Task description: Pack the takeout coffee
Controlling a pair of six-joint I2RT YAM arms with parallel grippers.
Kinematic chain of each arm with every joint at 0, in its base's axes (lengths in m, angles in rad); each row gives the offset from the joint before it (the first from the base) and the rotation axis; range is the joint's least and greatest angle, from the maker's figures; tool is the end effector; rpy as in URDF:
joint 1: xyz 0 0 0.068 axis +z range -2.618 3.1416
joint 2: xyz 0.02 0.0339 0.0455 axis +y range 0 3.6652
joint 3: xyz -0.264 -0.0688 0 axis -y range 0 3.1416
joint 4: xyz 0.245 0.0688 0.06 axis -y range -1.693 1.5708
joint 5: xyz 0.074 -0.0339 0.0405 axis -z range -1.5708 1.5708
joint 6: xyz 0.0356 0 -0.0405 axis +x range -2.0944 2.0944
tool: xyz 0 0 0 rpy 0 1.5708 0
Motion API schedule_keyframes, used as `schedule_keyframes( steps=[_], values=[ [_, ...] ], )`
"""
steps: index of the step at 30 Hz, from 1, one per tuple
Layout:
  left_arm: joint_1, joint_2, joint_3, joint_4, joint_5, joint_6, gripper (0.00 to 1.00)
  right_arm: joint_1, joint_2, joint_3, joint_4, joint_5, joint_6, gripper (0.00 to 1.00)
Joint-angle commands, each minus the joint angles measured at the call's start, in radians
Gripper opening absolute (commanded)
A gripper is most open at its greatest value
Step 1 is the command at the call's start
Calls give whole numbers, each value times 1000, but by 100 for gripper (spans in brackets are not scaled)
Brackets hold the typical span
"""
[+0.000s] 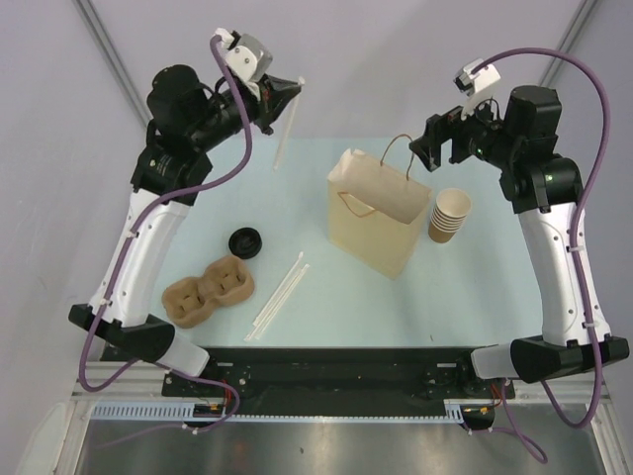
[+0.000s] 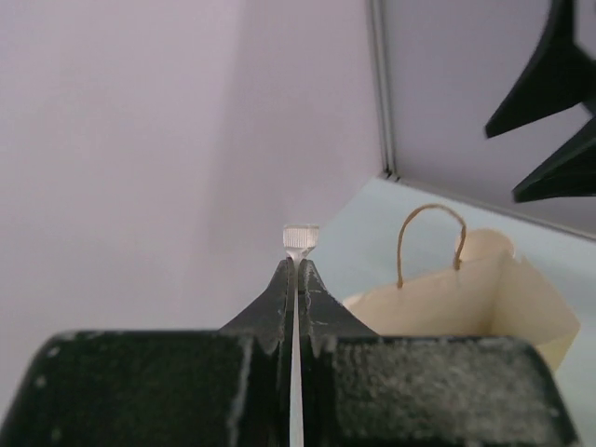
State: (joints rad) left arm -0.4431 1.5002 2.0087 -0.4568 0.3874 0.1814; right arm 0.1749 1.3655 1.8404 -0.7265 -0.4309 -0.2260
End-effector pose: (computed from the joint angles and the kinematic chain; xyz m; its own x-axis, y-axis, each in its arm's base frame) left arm 0.2589 -0.1378 0.5541 0.1790 0.0999 -0.9788 0.7173 0.6676 0.1994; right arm 0.2531 0.0598 0.5109 -0.1142 -0.2269 -0.9672 -0.5973 0.7937 -0.1157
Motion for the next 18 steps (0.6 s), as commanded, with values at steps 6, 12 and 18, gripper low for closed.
schedule_keyframes(
  steps=[6,12,18],
  values=[
    [-19,77,45,487,531,-114,0,-80,-37,0,32,-19,68,100],
    [-86,182,76,581,675,-140,1,-127,-59,-10,1,-46,79,100],
    [-115,279,96,576,729,-146,2,-135,-88,-30,-14,-35,73,100]
  ],
)
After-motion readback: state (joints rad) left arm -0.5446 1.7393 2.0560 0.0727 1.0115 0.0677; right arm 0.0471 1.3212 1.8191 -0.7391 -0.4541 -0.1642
